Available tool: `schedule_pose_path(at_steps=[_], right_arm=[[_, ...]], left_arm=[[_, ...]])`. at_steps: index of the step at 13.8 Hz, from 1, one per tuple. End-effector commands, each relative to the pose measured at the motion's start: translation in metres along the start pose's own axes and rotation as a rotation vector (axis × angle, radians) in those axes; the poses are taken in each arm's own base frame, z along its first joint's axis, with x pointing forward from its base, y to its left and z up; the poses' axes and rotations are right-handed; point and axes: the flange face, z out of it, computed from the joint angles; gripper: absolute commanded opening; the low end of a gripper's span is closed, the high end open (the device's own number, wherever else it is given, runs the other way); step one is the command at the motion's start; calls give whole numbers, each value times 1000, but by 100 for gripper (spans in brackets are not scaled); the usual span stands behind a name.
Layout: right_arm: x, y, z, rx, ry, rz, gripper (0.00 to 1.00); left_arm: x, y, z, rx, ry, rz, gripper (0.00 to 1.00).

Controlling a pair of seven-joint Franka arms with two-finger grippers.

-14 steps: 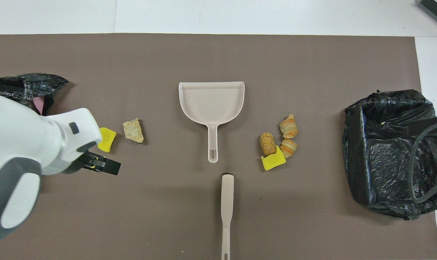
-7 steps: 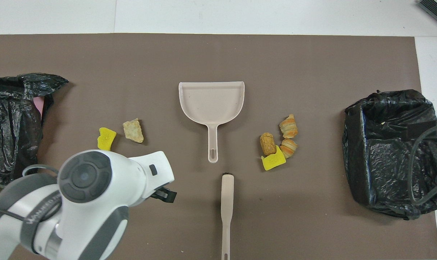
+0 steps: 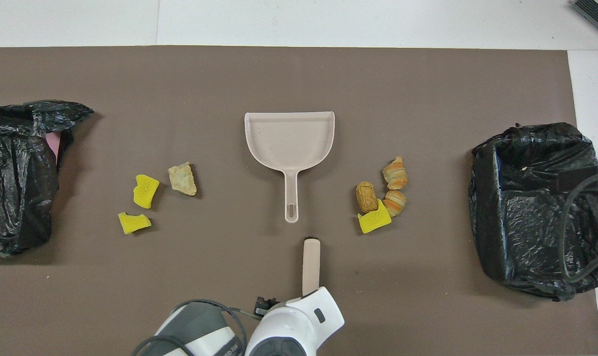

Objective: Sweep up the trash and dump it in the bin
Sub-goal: 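Reach the left gripper down and grasp the beige brush handle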

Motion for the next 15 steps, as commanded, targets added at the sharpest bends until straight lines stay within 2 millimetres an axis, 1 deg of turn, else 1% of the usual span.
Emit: schedule_pose_path(at_steps=[1, 3, 4, 5, 7, 8, 9, 10, 11, 14, 15], right_arm=[[-8, 6, 0, 3, -10, -22, 100], [-9, 7, 2, 2, -14, -31, 100], [-9, 11, 2, 3, -14, -26, 100], [-11, 11, 3, 1, -17, -26, 100], [-12, 11, 3, 1, -17, -28, 100], [-12, 11, 3, 1, -17, -28, 100], [-12, 11, 3, 3, -17, -31, 100], [-12, 11, 3, 1, -17, -31, 100], [-12, 11, 3, 1, -17, -31, 100], [-12, 11, 4, 3, -19, -31, 100], [-11, 11, 5, 1, -20, -32, 100]], left_arm=[[-12, 23, 26, -12, 4, -14, 100], [-15, 28, 38, -2, -9, -9, 100], [-20, 34, 52, 12, -26, 6, 100], [-21, 35, 60, 20, -32, 12, 100], [-20, 35, 60, 29, -38, 17, 100], [-20, 36, 59, 27, -36, 17, 81], [-19, 36, 59, 27, -36, 16, 42], [-19, 36, 58, 27, -36, 14, 7], [-18, 36, 56, 27, -37, 12, 0], [-16, 28, 47, 49, -63, -49, 0], [-12, 22, 33, 62, -80, -67, 0]])
